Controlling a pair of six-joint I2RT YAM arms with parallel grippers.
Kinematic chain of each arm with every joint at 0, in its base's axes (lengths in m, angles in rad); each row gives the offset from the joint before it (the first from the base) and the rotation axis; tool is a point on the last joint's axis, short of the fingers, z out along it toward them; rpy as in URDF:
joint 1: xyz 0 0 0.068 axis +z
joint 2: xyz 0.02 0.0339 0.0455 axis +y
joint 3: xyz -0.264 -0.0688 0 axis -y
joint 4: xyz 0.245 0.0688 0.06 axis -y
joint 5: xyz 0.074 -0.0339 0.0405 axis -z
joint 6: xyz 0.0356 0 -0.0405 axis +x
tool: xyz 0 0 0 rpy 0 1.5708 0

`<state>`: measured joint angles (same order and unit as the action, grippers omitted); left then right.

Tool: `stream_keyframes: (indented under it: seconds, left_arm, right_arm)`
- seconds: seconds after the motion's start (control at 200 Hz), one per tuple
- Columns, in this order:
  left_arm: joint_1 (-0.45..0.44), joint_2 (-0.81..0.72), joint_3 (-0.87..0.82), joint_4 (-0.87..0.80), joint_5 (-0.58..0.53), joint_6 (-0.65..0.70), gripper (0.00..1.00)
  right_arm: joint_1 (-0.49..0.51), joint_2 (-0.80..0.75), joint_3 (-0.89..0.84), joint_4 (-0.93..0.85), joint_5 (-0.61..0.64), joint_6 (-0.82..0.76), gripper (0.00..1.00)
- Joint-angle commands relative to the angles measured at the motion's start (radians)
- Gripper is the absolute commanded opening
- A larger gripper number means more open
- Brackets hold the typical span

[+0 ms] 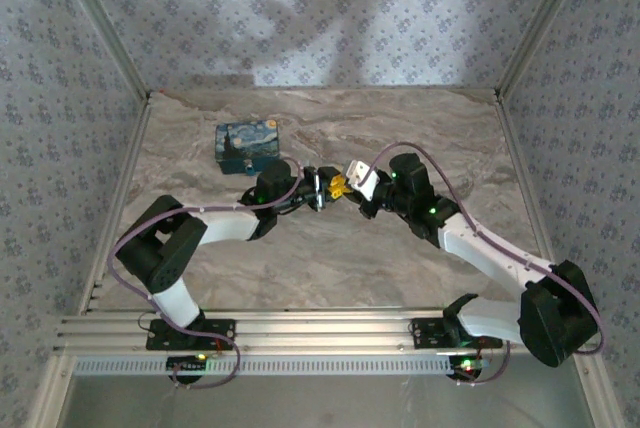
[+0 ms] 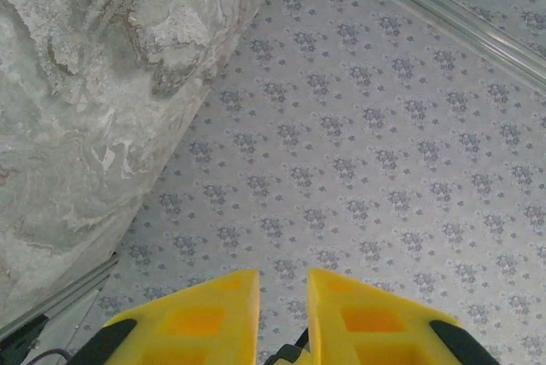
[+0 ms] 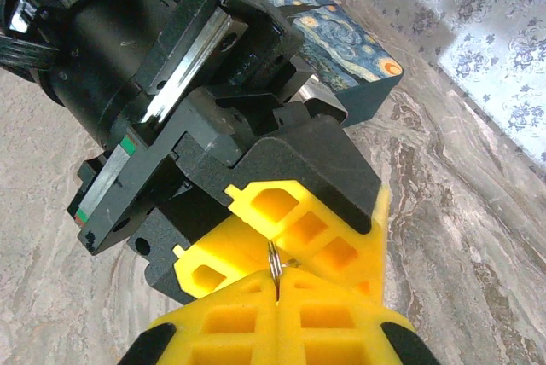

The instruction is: Unlock a padlock with a key

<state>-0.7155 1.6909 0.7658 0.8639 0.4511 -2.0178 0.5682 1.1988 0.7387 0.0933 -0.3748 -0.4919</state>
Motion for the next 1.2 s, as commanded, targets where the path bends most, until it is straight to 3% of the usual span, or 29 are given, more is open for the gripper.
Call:
stream_keyframes:
  seconds: [0.0,0.43,0.515,0.655,0.824,0.974,1.194]
  left_arm:
    - [-0.008,-0.002,-0.013,0.011,-0.002,0.007,0.18]
    - [-0.008,-0.011,0.0,-0.038,0.005,0.063,0.0]
    - [-0.008,-0.031,0.022,-0.115,0.005,0.146,0.0]
    - [-0.001,-0.088,0.098,-0.301,-0.024,0.403,0.0]
    - [-0.007,-0.184,0.201,-0.545,-0.147,0.802,0.0]
    - [-0.032,-0.251,0.206,-0.499,-0.233,1.043,0.0]
    - [-0.049,-0.27,0.196,-0.319,-0.221,1.128,0.0]
  right_arm:
    - [0.004,-0.031,-0.009,0.007,0.01,0.02,0.0]
    - [-0.019,-0.067,-0.028,0.013,-0.001,0.07,0.0]
    - [-0.045,-0.088,-0.029,0.011,-0.026,0.134,0.08]
    - [-0.097,-0.142,-0.039,0.008,-0.081,0.314,0.3]
    - [-0.17,-0.187,-0.052,0.051,-0.171,0.663,0.46]
    - [-0.21,-0.164,-0.104,0.257,-0.268,1.008,0.5]
    - [-0.2,-0.121,-0.136,0.561,-0.353,1.298,0.59]
